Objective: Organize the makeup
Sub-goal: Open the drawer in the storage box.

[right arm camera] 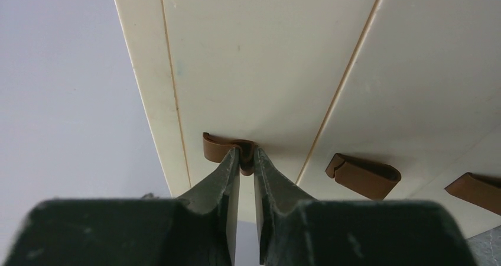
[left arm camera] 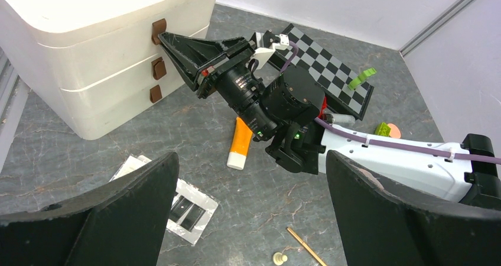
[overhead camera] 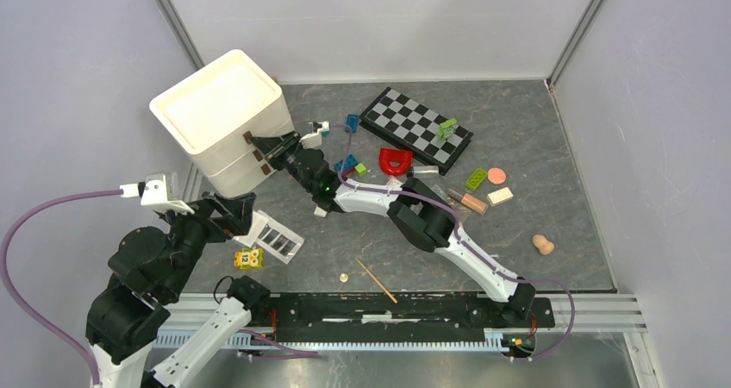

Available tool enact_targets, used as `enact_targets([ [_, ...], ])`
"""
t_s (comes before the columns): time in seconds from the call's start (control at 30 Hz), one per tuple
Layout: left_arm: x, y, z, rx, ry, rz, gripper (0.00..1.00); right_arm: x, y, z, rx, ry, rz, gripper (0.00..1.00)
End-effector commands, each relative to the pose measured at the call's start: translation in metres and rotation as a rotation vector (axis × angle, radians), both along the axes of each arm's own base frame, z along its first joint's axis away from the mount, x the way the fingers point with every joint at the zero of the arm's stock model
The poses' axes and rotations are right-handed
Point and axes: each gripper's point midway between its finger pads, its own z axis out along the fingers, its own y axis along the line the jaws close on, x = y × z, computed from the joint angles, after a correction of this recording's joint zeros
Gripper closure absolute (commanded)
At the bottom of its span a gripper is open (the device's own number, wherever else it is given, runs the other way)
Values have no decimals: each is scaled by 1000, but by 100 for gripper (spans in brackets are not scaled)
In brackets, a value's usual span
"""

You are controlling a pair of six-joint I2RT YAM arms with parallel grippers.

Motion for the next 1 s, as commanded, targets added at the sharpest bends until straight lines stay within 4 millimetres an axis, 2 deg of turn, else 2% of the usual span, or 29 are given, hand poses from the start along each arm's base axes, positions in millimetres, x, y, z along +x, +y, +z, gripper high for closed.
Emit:
enact_targets([
  [0.0,0,3,4,16,-20,5,0,-2,-1,31,90,-38,-12,83],
  [0.2,0,3,3,14,-19,7,0,-6,-4,37,108,-59,-8,100],
  [0.57,0,2,2,16,-14,2,0,-20,-36,64,160,-116,-41,100],
  [0.83,1,1,1,10,-11,3,0,-33,-50,68,174,-136,-20,100],
  [0.97,2,1,0,12,-5,4,0,-42,-63,69,187,-142,-18,100],
])
